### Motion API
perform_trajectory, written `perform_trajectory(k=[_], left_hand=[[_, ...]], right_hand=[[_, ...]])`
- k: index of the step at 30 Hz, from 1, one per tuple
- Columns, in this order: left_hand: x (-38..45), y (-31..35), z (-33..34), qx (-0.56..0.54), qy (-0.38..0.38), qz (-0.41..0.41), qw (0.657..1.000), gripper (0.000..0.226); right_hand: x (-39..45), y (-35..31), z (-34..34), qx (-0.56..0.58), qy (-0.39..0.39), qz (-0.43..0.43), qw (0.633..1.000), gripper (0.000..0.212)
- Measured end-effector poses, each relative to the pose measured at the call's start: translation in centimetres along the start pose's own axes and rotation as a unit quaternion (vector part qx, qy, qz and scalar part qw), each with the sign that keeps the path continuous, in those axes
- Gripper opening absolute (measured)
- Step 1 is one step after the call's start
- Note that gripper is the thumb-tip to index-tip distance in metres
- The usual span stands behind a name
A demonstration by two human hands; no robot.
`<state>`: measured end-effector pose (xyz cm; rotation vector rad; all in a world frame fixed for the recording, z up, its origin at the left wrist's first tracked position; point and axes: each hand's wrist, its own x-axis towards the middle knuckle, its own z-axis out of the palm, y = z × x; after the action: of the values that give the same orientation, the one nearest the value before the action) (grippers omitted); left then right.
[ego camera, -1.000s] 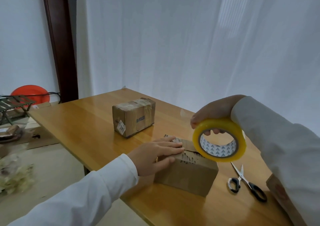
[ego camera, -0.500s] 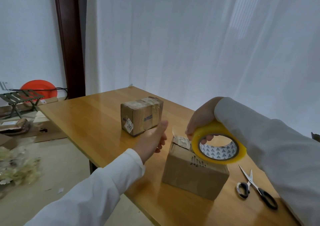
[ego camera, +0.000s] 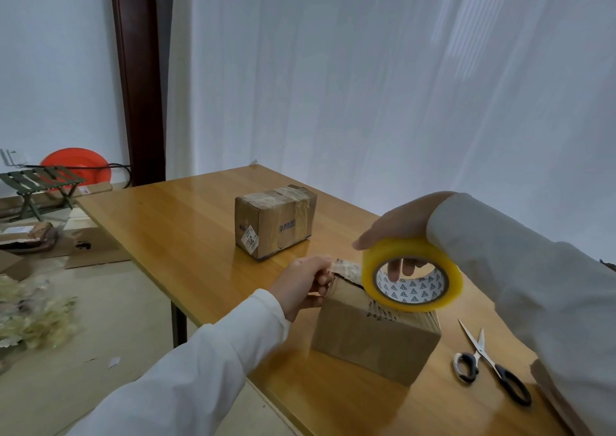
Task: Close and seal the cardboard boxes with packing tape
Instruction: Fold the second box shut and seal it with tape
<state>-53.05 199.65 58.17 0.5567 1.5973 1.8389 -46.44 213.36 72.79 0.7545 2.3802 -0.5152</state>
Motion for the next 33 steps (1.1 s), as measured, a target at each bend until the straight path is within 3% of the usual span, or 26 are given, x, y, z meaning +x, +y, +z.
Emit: perform_trajectory(k=[5,10,16,28,33], left_hand=[[0.5,-0.3,0.0,-0.026,0.008,-0.023,0.999,0.033],[0.5,-0.7,-0.3,-0.002,-0.002,-0.030,1.000,0.036],[0.3,-0.8,0.2,0.016,0.046,-0.009,0.999,0.034],[0.1,-3.4,0.9,0.081,0.087,0.053,0.992,0.027],[1.0,-4.2,0.8,0.103,0.089,0.083,0.987,0.037]], right_hand=[[-0.3,1.7,-0.4,0.064,-0.023,-0.059,0.996,0.057],[-0.5,4.1,0.1,0.108,0.035,-0.137,0.984,0.061],[-0.1,3.3,0.2,0.083,0.110,-0.110,0.984,0.058],[0.4,2.1,0.7,0.090,0.114,-0.090,0.985,0.052],[0.7,2.3,0.8,0.094,0.095,-0.107,0.985,0.042]])
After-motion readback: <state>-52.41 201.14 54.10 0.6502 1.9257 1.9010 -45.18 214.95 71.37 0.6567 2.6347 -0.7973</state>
